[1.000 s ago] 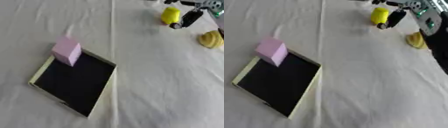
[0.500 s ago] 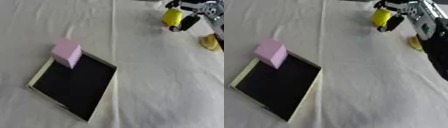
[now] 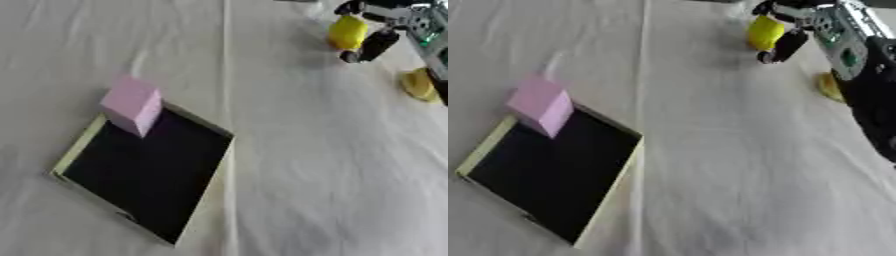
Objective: Pick up objects on the table and place them in the box.
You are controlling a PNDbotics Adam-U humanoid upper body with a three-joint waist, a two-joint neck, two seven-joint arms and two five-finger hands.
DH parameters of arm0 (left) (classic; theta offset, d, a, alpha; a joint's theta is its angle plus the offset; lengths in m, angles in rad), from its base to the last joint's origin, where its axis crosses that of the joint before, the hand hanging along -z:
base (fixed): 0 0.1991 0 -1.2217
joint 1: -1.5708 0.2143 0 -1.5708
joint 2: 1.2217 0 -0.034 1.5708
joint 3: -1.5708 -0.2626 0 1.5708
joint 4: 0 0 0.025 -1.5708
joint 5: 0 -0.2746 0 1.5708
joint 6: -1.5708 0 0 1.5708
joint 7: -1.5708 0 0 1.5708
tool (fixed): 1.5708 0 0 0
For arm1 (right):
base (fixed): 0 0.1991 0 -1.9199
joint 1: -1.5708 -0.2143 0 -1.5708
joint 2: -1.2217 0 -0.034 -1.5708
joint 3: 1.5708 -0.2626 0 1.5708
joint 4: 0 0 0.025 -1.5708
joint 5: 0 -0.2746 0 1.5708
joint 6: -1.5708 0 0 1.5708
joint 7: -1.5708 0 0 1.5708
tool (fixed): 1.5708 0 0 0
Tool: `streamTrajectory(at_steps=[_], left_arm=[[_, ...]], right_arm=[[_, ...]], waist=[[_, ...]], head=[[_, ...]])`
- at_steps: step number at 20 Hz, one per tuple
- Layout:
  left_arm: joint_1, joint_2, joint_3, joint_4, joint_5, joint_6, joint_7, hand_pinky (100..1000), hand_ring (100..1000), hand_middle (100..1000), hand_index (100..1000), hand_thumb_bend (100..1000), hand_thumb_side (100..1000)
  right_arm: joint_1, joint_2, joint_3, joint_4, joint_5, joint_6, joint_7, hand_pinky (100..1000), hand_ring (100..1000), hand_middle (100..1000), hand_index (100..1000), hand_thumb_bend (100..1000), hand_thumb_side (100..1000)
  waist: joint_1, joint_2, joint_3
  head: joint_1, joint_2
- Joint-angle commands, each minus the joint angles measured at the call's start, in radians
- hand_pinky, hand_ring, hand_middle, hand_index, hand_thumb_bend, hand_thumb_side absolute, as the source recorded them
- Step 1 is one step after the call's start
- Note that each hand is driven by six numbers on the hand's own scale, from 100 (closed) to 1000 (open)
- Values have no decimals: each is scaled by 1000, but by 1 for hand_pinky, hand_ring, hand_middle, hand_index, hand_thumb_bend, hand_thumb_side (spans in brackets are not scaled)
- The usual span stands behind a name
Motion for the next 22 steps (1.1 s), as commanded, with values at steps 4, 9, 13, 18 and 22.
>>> streamTrajectory(at_steps=[4,9,13,18,22], left_arm=[[-8,13,0,-19,4,-1,-5,812,804,787,864,192,415],[-8,10,-1,-19,3,0,-7,813,805,788,865,189,417],[-6,9,0,-19,4,0,-7,813,805,788,865,188,418],[-4,6,0,-19,7,3,-8,813,805,788,865,186,419],[-4,10,1,-19,7,1,-7,814,805,788,865,186,417]], right_arm=[[-24,-18,-15,-4,1,11,-44,875,862,738,835,143,100],[-23,-14,-11,-8,23,53,-188,780,724,594,678,100,100],[-17,-12,-4,-14,10,61,-286,758,698,548,607,100,100],[-5,-22,7,-69,-32,60,-357,745,676,496,524,100,100],[33,-72,42,-267,-97,50,-362,742,659,498,530,100,100]], waist=[[5,-19,-2],[5,-21,-1],[5,-26,-3],[3,-36,-6],[0,-45,-6]], head=[[-5,-12],[-13,-10],[-13,-8],[-13,0],[-11,10]])
